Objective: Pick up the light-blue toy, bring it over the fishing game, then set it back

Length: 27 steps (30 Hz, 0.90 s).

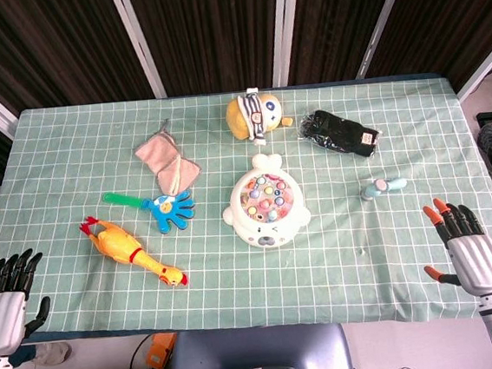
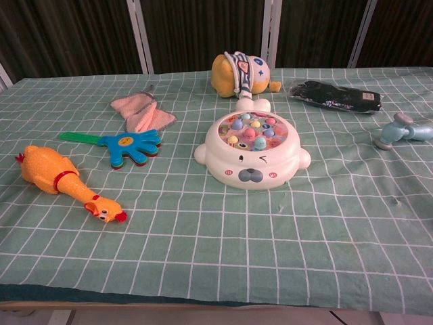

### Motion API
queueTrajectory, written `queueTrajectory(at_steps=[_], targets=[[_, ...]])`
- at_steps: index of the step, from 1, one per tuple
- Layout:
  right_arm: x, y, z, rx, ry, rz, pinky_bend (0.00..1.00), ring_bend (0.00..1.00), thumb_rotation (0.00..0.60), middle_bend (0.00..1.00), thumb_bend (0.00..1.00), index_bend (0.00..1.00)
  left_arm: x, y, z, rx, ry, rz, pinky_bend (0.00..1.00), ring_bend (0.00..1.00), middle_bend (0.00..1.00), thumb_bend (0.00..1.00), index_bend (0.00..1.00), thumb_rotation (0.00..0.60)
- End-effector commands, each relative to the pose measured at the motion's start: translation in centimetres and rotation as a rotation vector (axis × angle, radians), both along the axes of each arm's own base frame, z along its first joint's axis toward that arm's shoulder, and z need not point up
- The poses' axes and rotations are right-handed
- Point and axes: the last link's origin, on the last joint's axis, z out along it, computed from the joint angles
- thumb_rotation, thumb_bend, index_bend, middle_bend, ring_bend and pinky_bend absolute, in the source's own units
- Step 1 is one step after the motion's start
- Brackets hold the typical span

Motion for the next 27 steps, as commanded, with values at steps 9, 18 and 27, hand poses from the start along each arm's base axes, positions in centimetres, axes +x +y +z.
queueTrajectory(at_steps=[9, 18, 27], targets=[[-0.7, -4.5, 0.7, -0.019, 0.035, 0.019, 0.0, 0.0, 0.6, 0.0, 0.29, 0.01, 0.0, 0.2, 0.2, 0.007, -0.007, 0.002, 0.05, 0.0, 0.03, 0.41, 0.07, 0.6], [-3.3, -14.5, 2.3, 0.019, 0.041, -0.087, 0.01, 0.0, 0.6, 0.0, 0.29, 0.34, -0.1, 0.3, 0.4, 0.012, -0.013, 0.006, 0.04, 0.0, 0.03, 0.41, 0.07, 0.6], [-5.0, -18.6, 1.1, 0.014, 0.055, -0.098, 0.06, 0.0, 0.6, 0.01, 0.41, 0.52, -0.1, 0.4, 0.2, 0.001, -0.013, 0.009, 0.02, 0.0, 0.03, 0.41, 0.06, 0.6]])
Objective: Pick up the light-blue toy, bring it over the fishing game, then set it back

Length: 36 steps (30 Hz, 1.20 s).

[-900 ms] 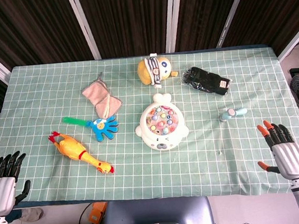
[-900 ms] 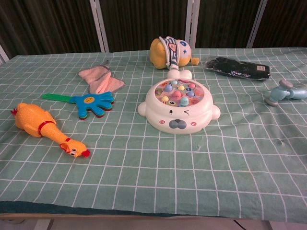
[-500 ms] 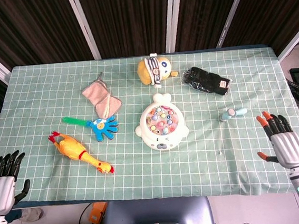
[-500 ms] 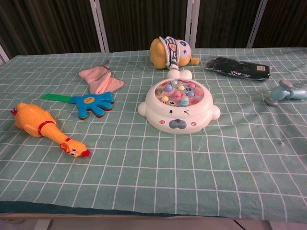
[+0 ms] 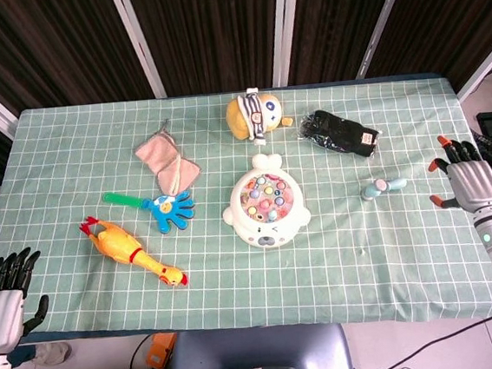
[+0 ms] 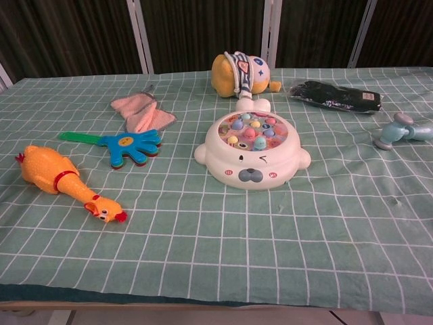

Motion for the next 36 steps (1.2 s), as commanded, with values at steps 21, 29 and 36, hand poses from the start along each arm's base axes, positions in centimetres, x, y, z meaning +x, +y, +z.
queueTrajectory(at_steps=[21, 29, 36], targets=[[0.3, -4.8, -6.4, 0.106, -0.034, 0.006, 0.05, 0.0, 0.6, 0.01, 0.48, 0.52, -0.1, 0.2, -0.3, -0.014, 0.006, 0.005, 0.02, 0.0, 0.03, 0.41, 0.06, 0.6], [0.6, -5.4, -8.1, 0.125, -0.049, 0.006, 0.05, 0.0, 0.6, 0.02, 0.49, 0.53, 0.0, 0.4, -0.7, -0.062, -0.007, 0.0, 0.02, 0.0, 0.03, 0.41, 0.06, 0.6], [1.0, -5.9, -8.9, 0.135, -0.048, 0.016, 0.05, 0.0, 0.6, 0.03, 0.49, 0.55, 0.0, 0.5, -0.8, -0.11, -0.054, 0.005, 0.02, 0.0, 0.03, 0.41, 0.06, 0.6]])
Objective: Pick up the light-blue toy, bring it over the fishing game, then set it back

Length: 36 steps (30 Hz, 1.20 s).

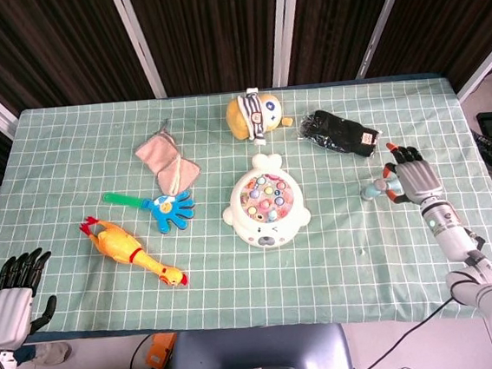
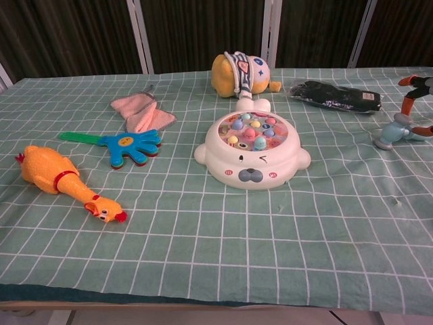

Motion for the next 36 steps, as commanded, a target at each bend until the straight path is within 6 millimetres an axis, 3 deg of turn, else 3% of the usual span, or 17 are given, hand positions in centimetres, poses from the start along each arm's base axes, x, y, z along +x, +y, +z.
queueTrajectory(at_steps=[1, 36], targets=[[0.2, -0.2, -0.3, 0.006, -0.002, 0.0, 0.05, 0.0, 0.6, 0.03, 0.49, 0.55, 0.0, 0.0, 0.0, -0.045, -0.035, -0.001, 0.02, 0.0, 0.03, 0.41, 0.05, 0.6], [0.6, -0.6, -1.7, 0.025, 0.029, -0.008, 0.07, 0.0, 0.6, 0.04, 0.52, 0.61, -0.3, 0.3, 0.7, -0.003, -0.039, 0.006, 0.02, 0.0, 0.03, 0.41, 0.05, 0.6]])
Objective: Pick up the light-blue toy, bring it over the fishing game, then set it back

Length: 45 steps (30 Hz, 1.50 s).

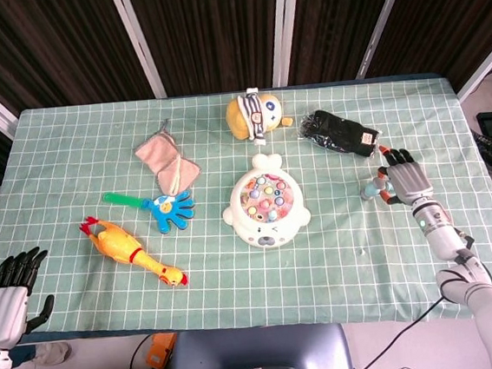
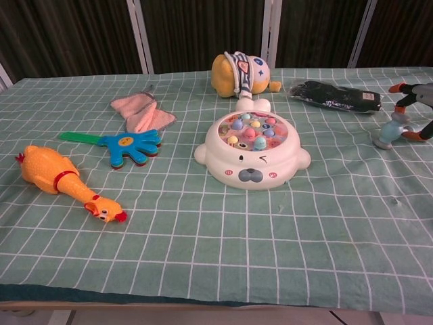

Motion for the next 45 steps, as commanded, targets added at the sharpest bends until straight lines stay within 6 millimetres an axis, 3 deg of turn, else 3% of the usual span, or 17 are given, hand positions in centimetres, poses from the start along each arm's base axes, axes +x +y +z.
queueTrajectory(at_steps=[1, 32, 39, 41, 45], targets=[[0.05, -0.02, -0.08, 0.002, -0.002, -0.001, 0.07, 0.0, 0.6, 0.04, 0.52, 0.61, 0.01, 0.0, 0.0, 0.0, 0.0, 0.0, 0.02, 0.0, 0.03, 0.41, 0.05, 0.6], [0.35, -0.11, -0.55, 0.011, 0.0, -0.003, 0.1, 0.0, 0.6, 0.05, 0.56, 0.63, 0.05, -0.09, 0.1, 0.005, -0.002, -0.004, 0.02, 0.0, 0.03, 0.41, 0.05, 0.6], [0.38, -0.07, -0.65, 0.004, 0.004, 0.001, 0.14, 0.01, 0.6, 0.13, 0.58, 0.68, 0.09, -0.15, 0.08, 0.0, -0.002, -0.006, 0.02, 0.0, 0.03, 0.41, 0.05, 0.6], [0.4, -0.07, -0.69, -0.001, 0.008, 0.003, 0.2, 0.07, 0.6, 0.2, 0.59, 0.72, 0.09, -0.16, 0.09, -0.001, -0.004, -0.006, 0.02, 0.0, 0.03, 0.41, 0.05, 0.6], [0.34, -0.05, -0.78, -0.011, 0.038, 0.007, 0.51, 0.39, 0.6, 0.41, 0.59, 0.83, 0.11, -0.22, 0.1, -0.002, -0.005, -0.008, 0.02, 0.0, 0.03, 0.41, 0.05, 0.6]])
